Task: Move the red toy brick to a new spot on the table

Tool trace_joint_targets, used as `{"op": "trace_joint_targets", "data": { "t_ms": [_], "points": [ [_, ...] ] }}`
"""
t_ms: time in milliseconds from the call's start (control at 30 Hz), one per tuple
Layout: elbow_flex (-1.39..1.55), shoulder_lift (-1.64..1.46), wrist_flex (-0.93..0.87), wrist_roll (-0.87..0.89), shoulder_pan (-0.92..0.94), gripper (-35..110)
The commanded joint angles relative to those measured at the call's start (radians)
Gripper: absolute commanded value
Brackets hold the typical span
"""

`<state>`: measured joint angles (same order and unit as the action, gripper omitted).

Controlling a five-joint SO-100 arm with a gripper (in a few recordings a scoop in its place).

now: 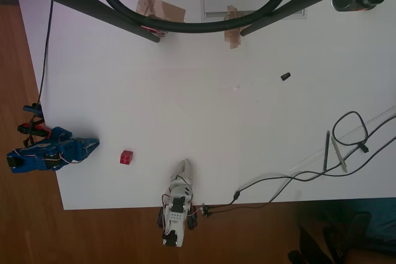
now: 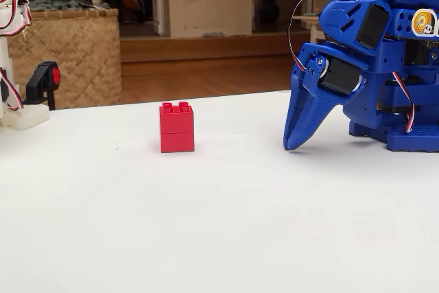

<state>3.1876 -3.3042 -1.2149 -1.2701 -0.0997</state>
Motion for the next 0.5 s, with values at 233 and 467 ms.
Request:
{"op": "trace_joint_targets", "data": {
  "t_ms": [233, 467],
  "points": [
    [0.035, -0.038, -0.005, -0.081, -0.005, 0],
    [0.035, -0.038, -0.005, -0.077, 0.005, 0]
  ]
}}
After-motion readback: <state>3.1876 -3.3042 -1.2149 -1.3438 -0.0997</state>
